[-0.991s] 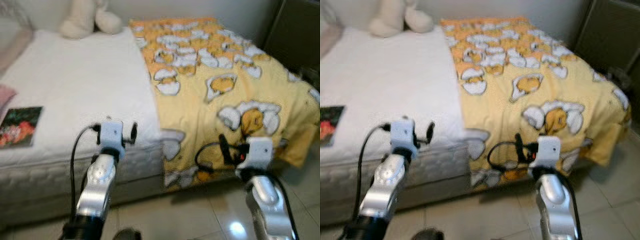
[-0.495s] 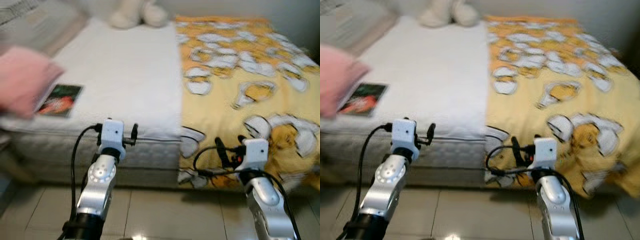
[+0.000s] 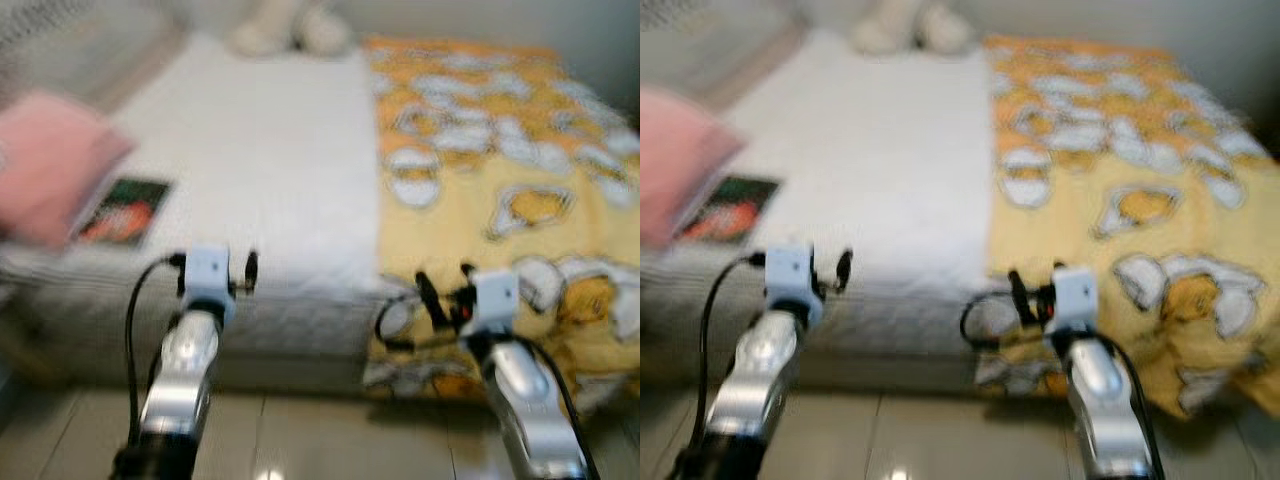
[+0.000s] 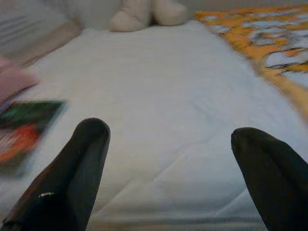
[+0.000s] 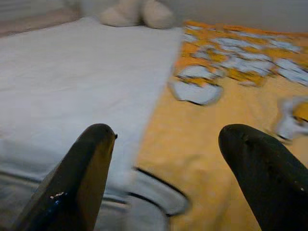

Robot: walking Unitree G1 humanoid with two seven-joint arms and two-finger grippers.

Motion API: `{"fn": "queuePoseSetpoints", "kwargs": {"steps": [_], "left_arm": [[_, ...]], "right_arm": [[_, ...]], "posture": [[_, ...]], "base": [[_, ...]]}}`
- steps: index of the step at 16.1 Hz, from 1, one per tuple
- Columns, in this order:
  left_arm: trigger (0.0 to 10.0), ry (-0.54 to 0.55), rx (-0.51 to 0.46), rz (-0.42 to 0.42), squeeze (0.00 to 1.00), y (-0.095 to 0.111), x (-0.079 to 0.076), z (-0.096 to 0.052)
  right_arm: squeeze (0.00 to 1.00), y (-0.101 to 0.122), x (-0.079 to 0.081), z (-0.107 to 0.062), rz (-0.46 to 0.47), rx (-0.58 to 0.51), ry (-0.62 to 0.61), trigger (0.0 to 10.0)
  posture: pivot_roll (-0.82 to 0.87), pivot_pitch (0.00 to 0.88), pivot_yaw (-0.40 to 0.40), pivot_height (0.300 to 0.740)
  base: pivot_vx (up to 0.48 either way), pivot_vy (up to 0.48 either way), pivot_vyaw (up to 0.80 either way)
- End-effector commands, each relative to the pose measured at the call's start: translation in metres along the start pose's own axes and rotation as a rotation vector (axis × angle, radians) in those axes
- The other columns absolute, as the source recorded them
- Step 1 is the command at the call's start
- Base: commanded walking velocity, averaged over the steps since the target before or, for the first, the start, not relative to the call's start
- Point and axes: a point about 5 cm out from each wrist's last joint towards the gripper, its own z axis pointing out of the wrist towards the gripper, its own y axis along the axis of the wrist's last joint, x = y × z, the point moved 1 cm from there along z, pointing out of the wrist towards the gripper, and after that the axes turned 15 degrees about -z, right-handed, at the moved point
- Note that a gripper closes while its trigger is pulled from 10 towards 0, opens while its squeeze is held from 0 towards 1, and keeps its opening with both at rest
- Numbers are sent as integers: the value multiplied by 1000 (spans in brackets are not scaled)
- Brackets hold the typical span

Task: Clean up the room

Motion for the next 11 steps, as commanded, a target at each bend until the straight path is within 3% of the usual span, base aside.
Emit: {"fn": "queuePoseSetpoints", "kwargs": {"steps": [1,3,6,8,11], "left_arm": [[10000,-32,0,-11,0,1,-11,2],[10000,-36,13,-5,0,-1,-11,2],[10000,-73,53,8,0,-8,-9,-2],[10000,-129,86,10,0,-12,-6,-8],[10000,-336,327,-2,0,-45,2,-46]], "right_arm": [[471,-2,-9,-1,18,15,-31,10000],[502,-4,-10,0,63,22,-56,10000],[525,-9,-17,-6,142,45,-118,10000],[549,-11,-17,-10,140,50,-118,10000],[557,-12,-14,-15,137,57,-113,10000]], "posture": [[-103,0,-6,740],[-102,0,-2,740],[-108,0,6,740],[-115,0,11,740],[-118,0,19,740]], "base": [[458,0,475],[397,0,459],[0,0,454],[0,0,450],[0,0,452]]}}
